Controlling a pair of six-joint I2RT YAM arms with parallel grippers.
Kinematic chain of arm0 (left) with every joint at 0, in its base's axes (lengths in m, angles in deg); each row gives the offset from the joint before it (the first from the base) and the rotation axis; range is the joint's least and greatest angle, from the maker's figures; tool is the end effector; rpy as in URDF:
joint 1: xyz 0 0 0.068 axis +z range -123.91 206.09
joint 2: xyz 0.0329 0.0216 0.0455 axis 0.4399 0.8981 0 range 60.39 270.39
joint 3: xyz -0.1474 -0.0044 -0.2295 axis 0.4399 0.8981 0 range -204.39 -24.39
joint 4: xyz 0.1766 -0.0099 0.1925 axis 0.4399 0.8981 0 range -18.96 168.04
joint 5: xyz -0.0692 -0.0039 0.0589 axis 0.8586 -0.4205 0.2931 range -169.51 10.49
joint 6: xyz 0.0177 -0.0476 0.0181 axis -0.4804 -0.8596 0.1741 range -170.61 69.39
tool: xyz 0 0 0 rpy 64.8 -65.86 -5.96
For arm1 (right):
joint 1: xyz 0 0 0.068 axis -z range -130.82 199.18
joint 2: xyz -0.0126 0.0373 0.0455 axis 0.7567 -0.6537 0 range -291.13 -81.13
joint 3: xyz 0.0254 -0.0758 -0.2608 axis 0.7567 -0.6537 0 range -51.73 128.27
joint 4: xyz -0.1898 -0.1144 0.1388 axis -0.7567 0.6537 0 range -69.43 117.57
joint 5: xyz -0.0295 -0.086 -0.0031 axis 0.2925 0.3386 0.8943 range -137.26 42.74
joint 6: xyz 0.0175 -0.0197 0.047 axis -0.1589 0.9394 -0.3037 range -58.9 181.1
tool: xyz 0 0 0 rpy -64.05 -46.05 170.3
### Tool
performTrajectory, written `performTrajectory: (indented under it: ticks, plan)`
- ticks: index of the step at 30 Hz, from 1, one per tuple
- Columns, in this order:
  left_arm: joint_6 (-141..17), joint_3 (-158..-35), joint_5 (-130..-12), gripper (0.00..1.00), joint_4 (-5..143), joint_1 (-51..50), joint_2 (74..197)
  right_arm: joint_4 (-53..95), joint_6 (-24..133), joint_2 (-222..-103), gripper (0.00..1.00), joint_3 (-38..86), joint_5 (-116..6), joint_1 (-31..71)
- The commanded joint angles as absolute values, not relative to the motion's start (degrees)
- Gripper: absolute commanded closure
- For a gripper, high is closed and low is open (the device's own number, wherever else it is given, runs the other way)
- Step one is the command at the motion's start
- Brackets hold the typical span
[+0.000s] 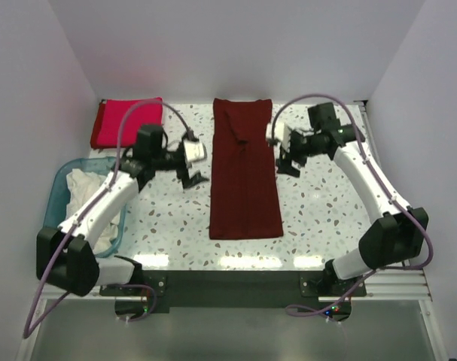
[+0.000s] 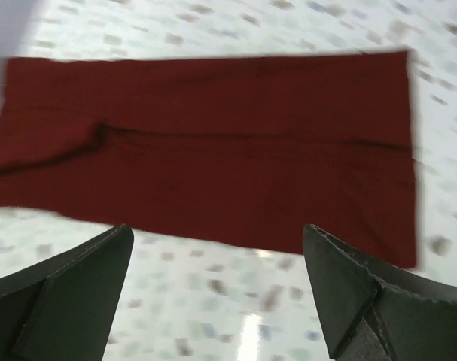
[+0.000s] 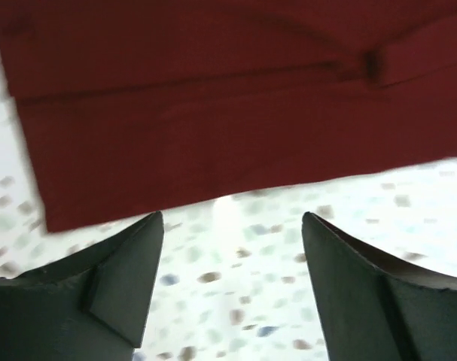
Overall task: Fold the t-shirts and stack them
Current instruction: Fold the tshirt
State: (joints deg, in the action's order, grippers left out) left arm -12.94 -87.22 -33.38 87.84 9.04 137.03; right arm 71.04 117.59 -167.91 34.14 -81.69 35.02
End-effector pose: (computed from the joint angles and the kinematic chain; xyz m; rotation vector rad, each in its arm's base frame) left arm 0.2756 -0.1114 0.3198 1.3000 1.4948 -0.6100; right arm 0.3012 0.0968 0.3524 -1.5238 1.7211 0.3713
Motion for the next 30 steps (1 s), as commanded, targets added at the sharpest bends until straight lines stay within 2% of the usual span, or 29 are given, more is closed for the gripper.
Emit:
performTrajectory:
  ticks: [1,2,4,7,10,11,16,21,30]
  plan:
    - [2.37,-74.09,-33.53,0.0,93.65,0.12,125.74,83.58,139.12,-161.66,0.24,23.71,-87.86,34.5]
    - [3.08,-67.87,-35.98,0.0,91.8,-2.01,123.6,82.28,140.8,-160.5,0.28,17.68,-87.69,34.41]
    - [5.37,-63.0,-38.63,0.0,87.84,-8.06,120.0,80.95,144.67,-157.7,0.34,12.11,-86.55,33.1]
    - [5.29,-57.53,-41.36,0.05,83.79,-12.31,120.76,78.14,145.12,-156.28,0.38,3.49,-84.88,29.33]
    - [4.5,-56.65,-42.42,0.16,81.77,-14.51,124.98,72.79,142.84,-154.52,0.42,-3.55,-81.99,25.11]
    - [4.67,-56.73,-42.42,0.23,81.5,-14.95,126.03,68.68,142.31,-153.38,0.43,-6.87,-81.28,24.4]
    - [7.48,-56.82,-43.38,0.36,80.53,-16.18,131.75,64.6,141.43,-153.11,0.49,-11.03,-78.03,21.76]
    - [11.16,-56.3,-43.21,0.37,82.73,-16.27,134.13,60.74,142.13,-154.42,0.52,-13.93,-75.38,20.26]
    - [13.37,-58.14,-46.55,0.35,84.66,-16.71,139.39,55.64,142.48,-157.15,0.58,-16.66,-70.29,16.4]
